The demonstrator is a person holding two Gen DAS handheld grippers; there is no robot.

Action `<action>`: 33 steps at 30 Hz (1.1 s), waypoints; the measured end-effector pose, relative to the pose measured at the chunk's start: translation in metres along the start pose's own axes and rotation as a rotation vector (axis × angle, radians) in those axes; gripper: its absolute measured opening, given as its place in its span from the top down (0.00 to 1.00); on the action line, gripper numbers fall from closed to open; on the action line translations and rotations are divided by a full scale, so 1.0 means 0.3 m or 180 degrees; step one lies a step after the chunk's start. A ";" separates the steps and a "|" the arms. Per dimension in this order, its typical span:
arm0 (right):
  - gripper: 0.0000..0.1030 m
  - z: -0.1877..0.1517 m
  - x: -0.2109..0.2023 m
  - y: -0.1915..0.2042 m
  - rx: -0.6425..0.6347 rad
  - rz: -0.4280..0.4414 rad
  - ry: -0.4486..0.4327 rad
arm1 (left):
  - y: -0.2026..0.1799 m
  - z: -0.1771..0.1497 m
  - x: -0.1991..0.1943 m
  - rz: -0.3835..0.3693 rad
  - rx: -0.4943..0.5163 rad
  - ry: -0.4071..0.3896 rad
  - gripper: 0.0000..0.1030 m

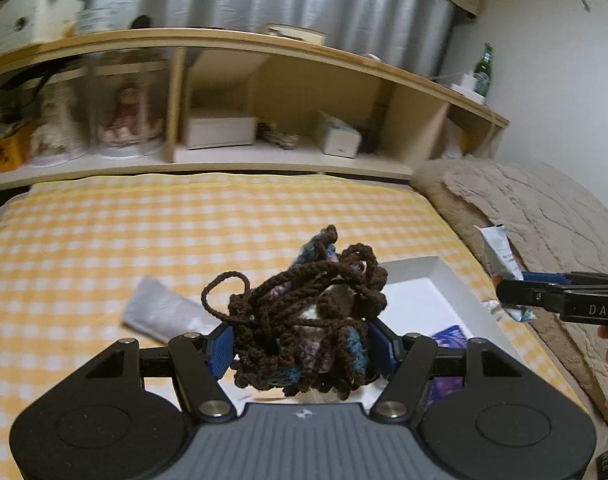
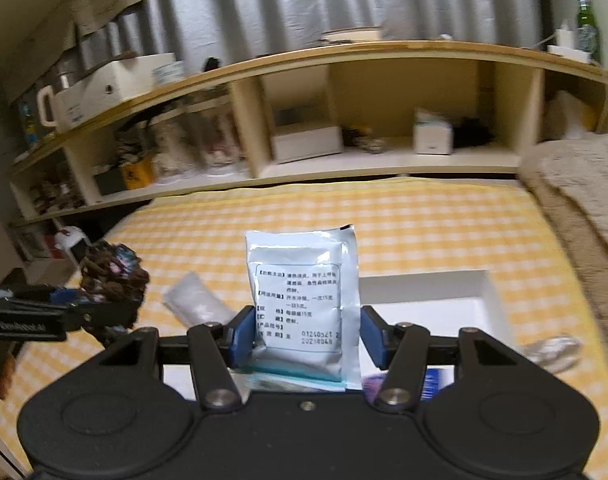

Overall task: Organize soft objects
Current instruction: 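Carry the yarn bundle and sachet over the white box with both grippers, then open the left gripper over the box while the right releases the sachet there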

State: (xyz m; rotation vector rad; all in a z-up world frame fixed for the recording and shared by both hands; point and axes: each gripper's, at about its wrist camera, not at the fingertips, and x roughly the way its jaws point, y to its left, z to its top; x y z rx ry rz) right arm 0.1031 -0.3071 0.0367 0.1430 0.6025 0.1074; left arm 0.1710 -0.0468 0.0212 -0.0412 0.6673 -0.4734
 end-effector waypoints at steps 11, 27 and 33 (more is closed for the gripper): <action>0.44 -0.093 -0.060 -0.295 0.0114 -0.0317 0.0170 | -0.284 0.045 0.187 -0.0333 0.0115 0.0151 0.35; 0.44 -0.310 0.108 -0.471 0.0153 -0.0420 0.0671 | -0.445 0.054 0.595 -0.0382 0.0182 0.0613 0.34; 0.44 -0.336 0.168 -0.460 0.0119 -0.0344 0.0745 | -0.397 0.057 0.720 -0.0312 0.0045 0.0702 0.34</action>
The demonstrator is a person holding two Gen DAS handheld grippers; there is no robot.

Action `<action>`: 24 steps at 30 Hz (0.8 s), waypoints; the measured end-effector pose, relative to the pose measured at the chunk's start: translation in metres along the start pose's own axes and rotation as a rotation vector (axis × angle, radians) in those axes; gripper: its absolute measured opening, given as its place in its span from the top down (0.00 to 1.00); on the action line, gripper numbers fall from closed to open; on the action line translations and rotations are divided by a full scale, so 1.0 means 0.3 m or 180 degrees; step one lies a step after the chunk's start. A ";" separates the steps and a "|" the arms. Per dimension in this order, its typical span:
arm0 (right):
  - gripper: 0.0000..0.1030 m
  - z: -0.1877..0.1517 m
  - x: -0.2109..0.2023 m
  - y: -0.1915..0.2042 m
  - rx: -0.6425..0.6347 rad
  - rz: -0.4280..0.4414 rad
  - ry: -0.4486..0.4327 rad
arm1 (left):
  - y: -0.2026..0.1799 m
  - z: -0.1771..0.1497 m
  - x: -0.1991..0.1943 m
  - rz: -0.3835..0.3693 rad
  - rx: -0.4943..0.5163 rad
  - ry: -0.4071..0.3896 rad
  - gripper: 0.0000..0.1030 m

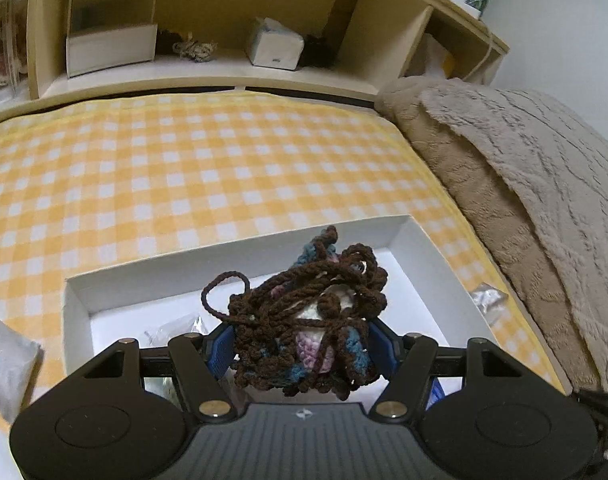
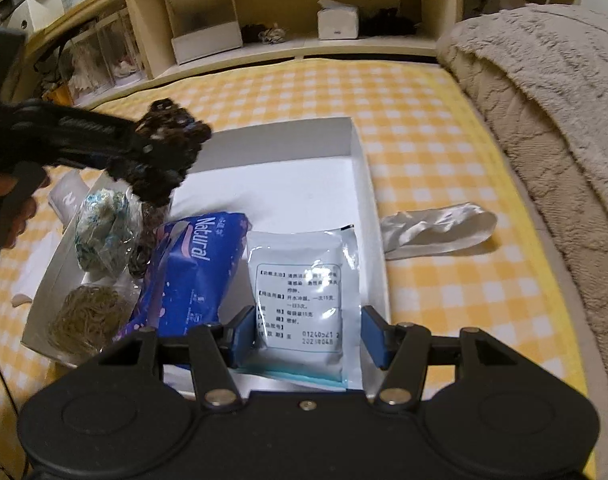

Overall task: Organize soft objects
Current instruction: 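Open the left gripper over the box while the right releases the sachet there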

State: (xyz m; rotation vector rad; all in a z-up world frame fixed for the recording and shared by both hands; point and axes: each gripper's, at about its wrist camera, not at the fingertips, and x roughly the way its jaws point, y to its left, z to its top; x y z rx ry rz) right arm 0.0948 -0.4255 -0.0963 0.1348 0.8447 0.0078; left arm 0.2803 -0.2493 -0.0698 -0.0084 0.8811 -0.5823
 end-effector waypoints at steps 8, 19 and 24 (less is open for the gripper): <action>0.42 0.004 0.065 0.014 -0.0068 -0.0045 0.0139 | 0.044 0.023 0.102 0.0044 -0.0044 0.0088 0.10; 0.15 0.020 -0.004 0.040 -0.0098 -0.0055 0.0096 | 0.058 -0.004 0.066 0.0045 -0.0079 0.0113 0.06; 0.14 0.021 -0.051 0.036 -0.0091 -0.0153 0.0034 | 0.029 -0.002 0.001 0.0059 -0.0037 0.0058 0.05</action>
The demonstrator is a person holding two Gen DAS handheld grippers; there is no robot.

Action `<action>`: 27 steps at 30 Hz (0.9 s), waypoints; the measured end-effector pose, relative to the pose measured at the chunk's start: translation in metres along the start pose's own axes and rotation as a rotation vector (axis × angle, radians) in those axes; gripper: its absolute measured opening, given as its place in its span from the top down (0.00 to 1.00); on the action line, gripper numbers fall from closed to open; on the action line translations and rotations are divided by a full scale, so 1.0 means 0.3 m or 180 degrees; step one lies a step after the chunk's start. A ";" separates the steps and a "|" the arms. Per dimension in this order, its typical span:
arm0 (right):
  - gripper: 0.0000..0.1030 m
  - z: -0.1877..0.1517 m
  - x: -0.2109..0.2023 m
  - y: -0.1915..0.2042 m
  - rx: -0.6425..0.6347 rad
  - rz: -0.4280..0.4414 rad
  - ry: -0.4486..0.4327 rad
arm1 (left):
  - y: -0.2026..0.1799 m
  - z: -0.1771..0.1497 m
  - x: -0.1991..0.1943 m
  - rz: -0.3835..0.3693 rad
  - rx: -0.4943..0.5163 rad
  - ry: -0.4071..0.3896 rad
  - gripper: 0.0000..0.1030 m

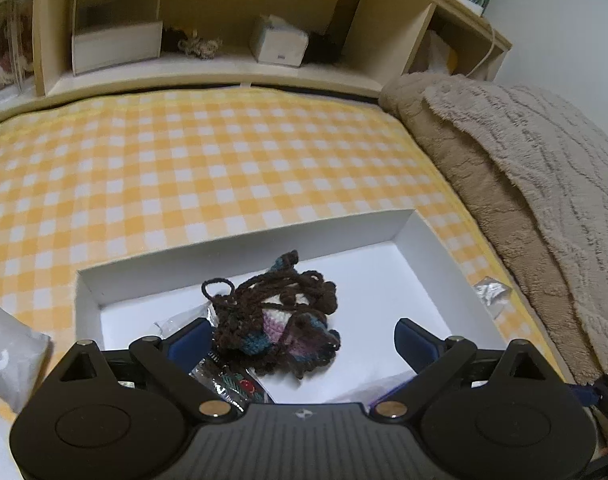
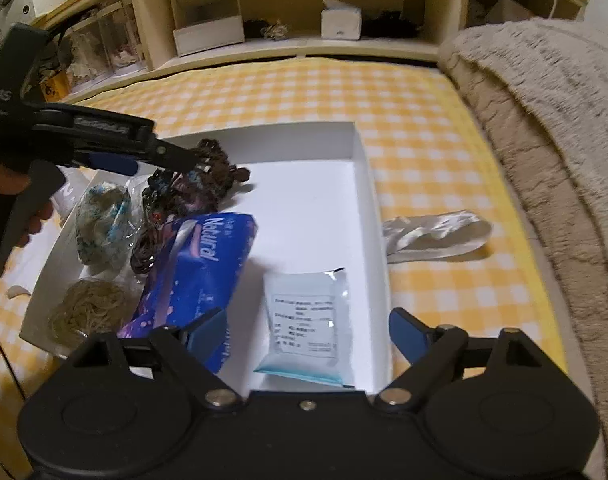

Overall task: Organize soft objects
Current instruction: 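Open the left gripper over the box while the right releases the sachet there, then move both tools back toward the grey pouch and white mask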

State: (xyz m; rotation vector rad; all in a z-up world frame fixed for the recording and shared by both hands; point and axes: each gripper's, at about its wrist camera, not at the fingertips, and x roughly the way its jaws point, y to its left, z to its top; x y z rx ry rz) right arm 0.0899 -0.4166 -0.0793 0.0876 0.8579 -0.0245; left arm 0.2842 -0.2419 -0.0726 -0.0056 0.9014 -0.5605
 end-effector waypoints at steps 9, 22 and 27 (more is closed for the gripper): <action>0.10 0.022 -0.101 0.001 -0.0045 -0.0115 -0.0146 | -0.038 -0.007 -0.148 -0.0002 0.0121 -0.0123 0.02; 0.08 0.095 -0.249 0.046 0.0015 -0.0274 -0.0473 | -0.086 -0.040 -0.362 -0.0038 0.0119 -0.0315 0.02; 0.06 0.135 -0.305 0.095 0.0034 -0.0247 -0.0625 | -0.088 -0.044 -0.450 0.0026 0.0100 -0.0413 0.00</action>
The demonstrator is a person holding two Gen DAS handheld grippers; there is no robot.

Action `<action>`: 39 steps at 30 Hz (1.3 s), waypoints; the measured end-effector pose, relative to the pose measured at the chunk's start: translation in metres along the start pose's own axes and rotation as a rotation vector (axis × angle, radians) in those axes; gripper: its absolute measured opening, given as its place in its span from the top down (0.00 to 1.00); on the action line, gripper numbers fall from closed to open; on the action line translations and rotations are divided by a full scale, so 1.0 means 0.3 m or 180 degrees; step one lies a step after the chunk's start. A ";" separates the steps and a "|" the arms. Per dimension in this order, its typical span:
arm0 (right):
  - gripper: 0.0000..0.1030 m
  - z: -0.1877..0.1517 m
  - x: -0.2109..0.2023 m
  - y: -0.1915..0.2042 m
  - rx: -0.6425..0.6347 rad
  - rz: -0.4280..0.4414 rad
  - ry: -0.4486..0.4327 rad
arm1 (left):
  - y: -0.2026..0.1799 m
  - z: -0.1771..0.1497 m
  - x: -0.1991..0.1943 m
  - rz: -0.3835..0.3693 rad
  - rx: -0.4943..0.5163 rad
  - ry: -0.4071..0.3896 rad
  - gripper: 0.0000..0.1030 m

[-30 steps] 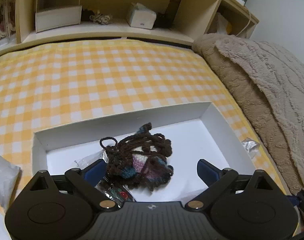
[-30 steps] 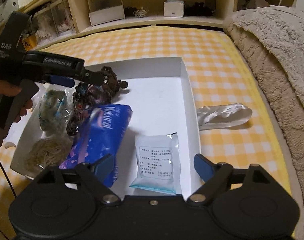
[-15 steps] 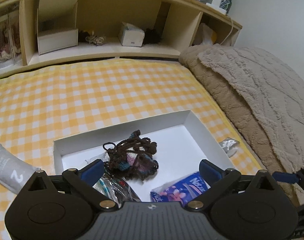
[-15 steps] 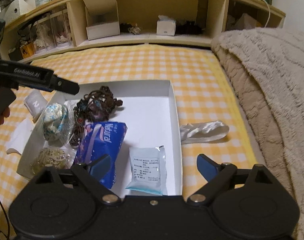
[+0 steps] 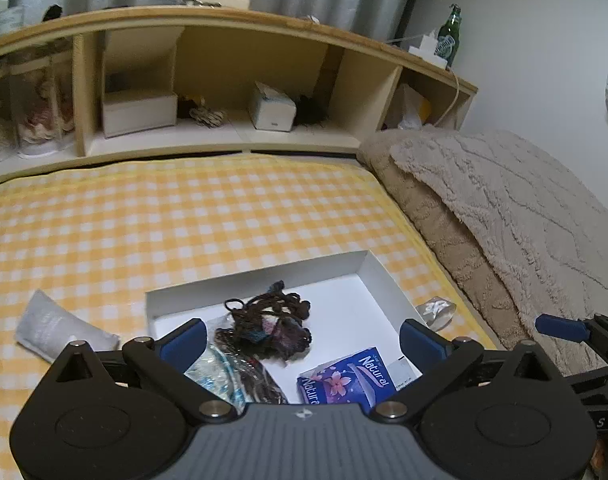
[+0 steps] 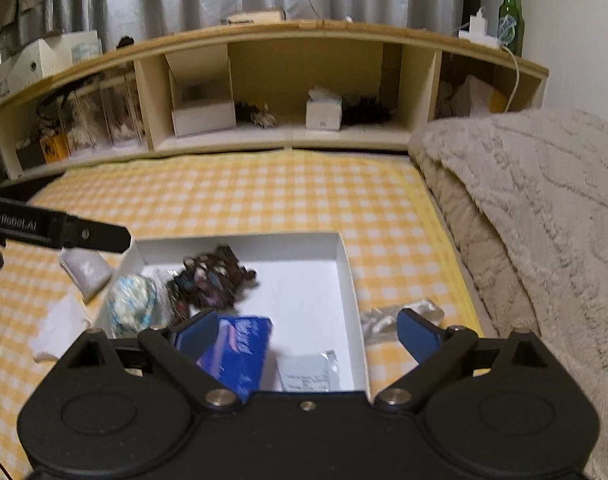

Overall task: Organize soft objects
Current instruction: 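Move both tools back toward the grey pouch and white mask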

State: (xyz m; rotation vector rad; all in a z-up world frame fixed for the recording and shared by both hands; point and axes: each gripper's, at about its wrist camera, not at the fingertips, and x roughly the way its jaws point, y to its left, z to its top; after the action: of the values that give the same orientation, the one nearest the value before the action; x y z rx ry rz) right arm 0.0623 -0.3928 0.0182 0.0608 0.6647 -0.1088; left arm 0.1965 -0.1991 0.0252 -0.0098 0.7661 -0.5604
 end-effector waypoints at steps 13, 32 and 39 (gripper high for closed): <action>0.01 0.021 -0.094 0.071 0.0103 -0.0006 -0.0089 | 0.046 -0.047 -0.197 0.0198 0.0042 -0.0140 0.00; 0.00 -0.026 -0.148 0.283 0.0101 0.0051 -0.0257 | 0.220 -0.191 -0.424 0.0372 -0.0029 -0.0365 0.00; 0.00 -0.037 -0.062 0.462 -0.0043 0.0299 -0.0215 | 0.390 -0.215 -0.460 0.0599 -0.0191 -0.0395 0.00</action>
State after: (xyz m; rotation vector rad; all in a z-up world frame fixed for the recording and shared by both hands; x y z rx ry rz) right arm 0.0577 -0.2527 0.0241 0.0748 0.5940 -0.0157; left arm 0.1295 -0.0203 0.0441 -0.0275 0.6546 -0.3546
